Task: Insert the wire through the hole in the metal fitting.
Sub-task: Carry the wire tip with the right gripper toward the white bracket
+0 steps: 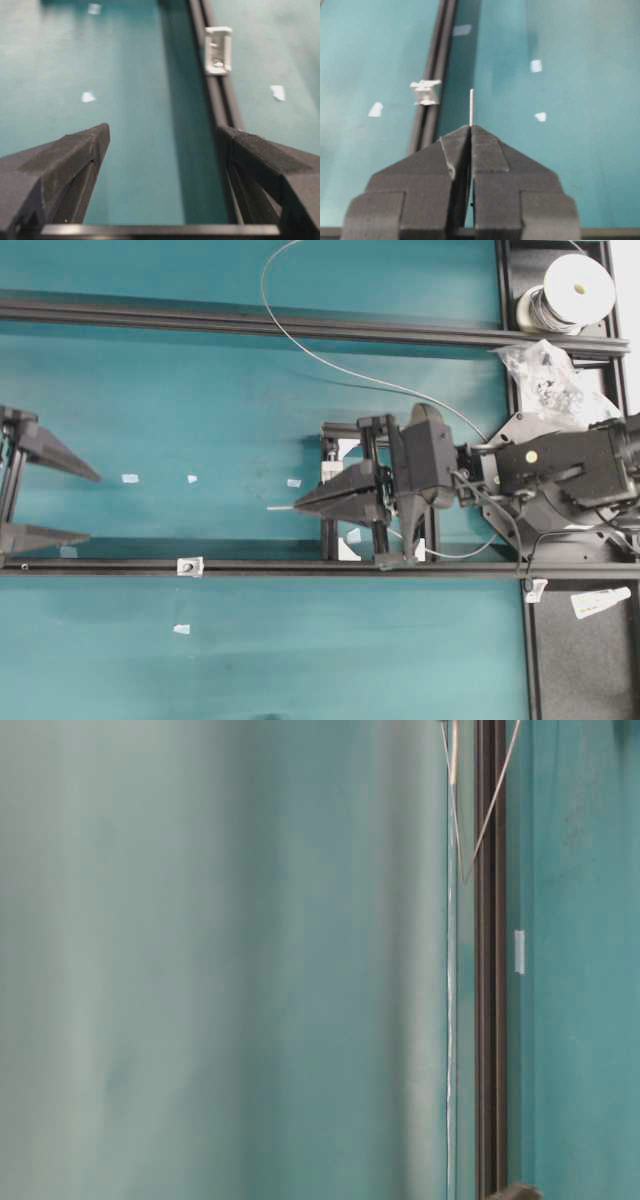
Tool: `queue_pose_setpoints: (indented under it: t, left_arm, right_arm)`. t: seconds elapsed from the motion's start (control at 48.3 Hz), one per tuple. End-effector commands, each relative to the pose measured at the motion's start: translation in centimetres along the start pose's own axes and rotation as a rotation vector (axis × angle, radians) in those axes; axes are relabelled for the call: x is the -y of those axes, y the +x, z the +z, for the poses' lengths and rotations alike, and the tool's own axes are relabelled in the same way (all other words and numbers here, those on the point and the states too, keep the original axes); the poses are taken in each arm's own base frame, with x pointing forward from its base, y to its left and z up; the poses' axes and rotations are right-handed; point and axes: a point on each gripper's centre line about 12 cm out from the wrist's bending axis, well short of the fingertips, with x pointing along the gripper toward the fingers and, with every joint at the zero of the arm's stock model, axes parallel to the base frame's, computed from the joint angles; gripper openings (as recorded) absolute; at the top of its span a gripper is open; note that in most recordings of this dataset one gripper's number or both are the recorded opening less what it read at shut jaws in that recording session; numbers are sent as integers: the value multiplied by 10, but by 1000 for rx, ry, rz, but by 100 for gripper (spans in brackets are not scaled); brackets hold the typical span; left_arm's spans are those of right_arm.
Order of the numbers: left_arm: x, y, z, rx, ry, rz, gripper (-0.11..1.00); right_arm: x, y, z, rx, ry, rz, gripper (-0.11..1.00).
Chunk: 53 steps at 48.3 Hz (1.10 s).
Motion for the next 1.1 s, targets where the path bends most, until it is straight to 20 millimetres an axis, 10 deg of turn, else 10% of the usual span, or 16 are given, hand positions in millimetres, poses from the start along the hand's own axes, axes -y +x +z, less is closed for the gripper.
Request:
queue_pose_setpoints:
  t: [0.0,1.076]
  left_arm:
    - [7,5,4,25,-10,-20,75]
    - [20,38,-11,38,-51,-57,75]
  right_arm:
    - [-6,2,-3,12,23,10,-1]
    - [-28,69,-39,-57,56,-4,-1]
